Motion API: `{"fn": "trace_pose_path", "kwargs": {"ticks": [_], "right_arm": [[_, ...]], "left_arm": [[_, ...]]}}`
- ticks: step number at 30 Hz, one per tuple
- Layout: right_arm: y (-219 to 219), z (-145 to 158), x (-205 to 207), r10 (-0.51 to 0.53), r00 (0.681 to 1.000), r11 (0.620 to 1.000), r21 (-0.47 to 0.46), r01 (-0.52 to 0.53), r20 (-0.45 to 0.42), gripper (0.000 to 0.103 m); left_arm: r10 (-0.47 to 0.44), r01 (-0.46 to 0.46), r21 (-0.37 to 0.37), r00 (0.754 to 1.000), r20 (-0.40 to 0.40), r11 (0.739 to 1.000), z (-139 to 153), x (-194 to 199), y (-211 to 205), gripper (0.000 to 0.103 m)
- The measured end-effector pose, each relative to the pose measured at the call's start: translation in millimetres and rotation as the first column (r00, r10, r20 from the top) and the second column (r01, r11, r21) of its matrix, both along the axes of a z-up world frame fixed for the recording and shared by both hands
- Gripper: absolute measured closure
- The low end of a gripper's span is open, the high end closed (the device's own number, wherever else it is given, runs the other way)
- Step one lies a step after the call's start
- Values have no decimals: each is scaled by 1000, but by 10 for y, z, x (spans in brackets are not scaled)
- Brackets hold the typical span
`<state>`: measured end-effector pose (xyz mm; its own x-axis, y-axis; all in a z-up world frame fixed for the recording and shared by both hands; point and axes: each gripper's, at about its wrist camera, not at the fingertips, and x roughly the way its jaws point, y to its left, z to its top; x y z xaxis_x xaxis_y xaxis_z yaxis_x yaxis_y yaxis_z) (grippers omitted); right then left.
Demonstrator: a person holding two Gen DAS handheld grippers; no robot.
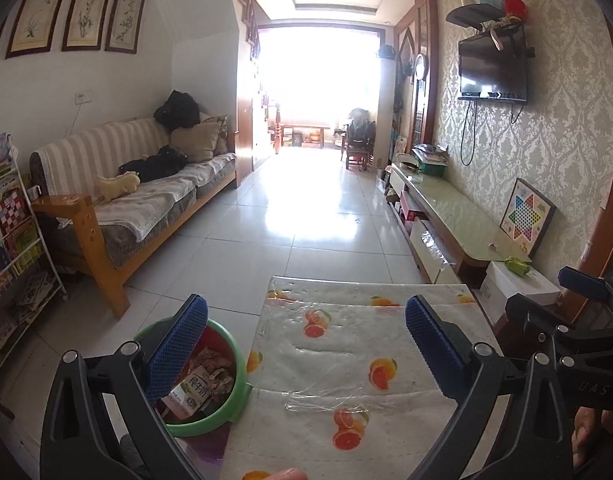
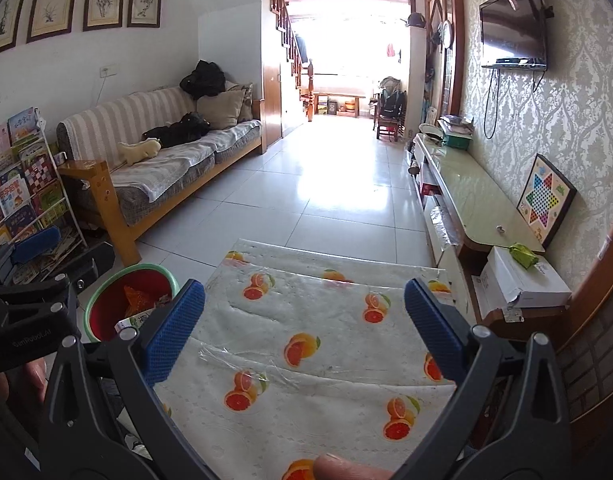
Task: Collect trash
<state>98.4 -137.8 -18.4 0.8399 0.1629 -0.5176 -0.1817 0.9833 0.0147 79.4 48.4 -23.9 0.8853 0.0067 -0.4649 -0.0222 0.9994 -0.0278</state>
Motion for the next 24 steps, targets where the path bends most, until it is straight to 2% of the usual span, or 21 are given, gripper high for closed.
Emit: {"fn": "trace_pose_path", "kwargs": {"ticks": [4,11,24], "right_arm": [[-118,-12,-176,-16,1000,1000,-5,16,9,5],[-124,37,-364,-21,999,1000,16,21,29,5],[-65,41,-378,-23,999,1000,16,23,32,5]], "left_arm": [[-11,11,23,1000,0,1000,12,-100,-187,8],[-13,13,25,1000,-11,1000,25,-243,-183,8],[5,-5,12,1000,-11,1000,44,-266,-108,8]]}}
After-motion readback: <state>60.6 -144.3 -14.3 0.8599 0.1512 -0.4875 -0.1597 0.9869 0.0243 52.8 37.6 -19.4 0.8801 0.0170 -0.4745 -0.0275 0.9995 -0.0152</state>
